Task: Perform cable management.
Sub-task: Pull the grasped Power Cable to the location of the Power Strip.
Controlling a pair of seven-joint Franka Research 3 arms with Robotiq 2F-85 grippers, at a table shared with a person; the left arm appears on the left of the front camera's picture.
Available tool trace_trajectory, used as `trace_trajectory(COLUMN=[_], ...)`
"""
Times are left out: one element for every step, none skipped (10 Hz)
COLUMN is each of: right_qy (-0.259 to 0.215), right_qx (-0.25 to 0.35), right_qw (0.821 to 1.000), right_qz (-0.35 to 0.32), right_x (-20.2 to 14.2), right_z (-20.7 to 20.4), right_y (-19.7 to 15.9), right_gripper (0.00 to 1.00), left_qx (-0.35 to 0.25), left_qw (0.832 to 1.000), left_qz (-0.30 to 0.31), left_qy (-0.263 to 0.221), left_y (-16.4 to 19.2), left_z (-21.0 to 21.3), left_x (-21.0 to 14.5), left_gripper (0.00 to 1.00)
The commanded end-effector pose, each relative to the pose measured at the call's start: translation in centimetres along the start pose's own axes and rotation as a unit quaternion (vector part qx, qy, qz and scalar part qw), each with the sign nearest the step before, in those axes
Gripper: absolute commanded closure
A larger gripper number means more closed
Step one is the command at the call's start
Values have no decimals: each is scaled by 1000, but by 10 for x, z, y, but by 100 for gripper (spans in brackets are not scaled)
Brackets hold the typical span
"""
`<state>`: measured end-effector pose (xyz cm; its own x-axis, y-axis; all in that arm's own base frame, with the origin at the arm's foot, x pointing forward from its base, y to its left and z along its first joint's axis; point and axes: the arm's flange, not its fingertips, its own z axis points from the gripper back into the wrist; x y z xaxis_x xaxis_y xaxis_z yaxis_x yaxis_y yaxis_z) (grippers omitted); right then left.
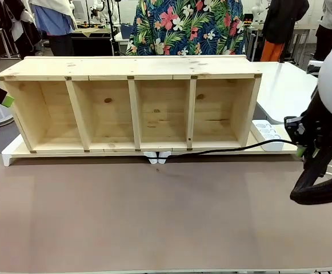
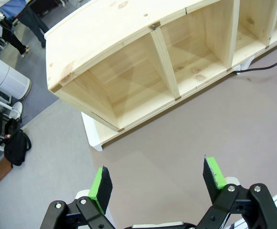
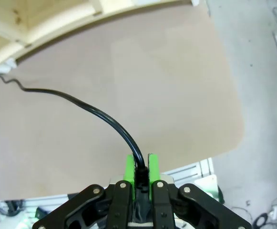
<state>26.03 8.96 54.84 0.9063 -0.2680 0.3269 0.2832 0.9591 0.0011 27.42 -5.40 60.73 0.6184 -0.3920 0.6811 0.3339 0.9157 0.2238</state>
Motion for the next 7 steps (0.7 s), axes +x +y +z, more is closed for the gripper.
trace_trajectory(right_qy=[-32, -49, -58, -72, -95, -114, -125], right_qx=[8, 10, 15, 16, 16, 10, 4], right_qw=[999, 999, 998, 997, 995, 993, 992], right_qz=[-6, -10, -11, -12, -11, 5, 34], right_x=[19, 33, 46, 59, 76, 90, 102], right_z=[-14, -18, -21, -26, -32, -36, -39], right_y=[-27, -32, -34, -34, -34, -34, -34], right_gripper=[86, 86, 86, 86, 86, 86, 86], left_qx=[1, 1, 1, 1, 1, 1, 1], left_qw=[1000, 1000, 1000, 1000, 1000, 1000, 1000], left_qz=[0, 0, 0, 0, 0, 0, 0], left_qy=[-5, -5, -5, -5, -5, -5, -5], left_y=[0, 0, 0, 0, 0, 0, 0], left_z=[-1, -1, -1, -1, -1, -1, -1], left_x=[2, 2, 2, 2, 2, 2, 2], left_gripper=[0, 0, 0, 0, 0, 0, 0])
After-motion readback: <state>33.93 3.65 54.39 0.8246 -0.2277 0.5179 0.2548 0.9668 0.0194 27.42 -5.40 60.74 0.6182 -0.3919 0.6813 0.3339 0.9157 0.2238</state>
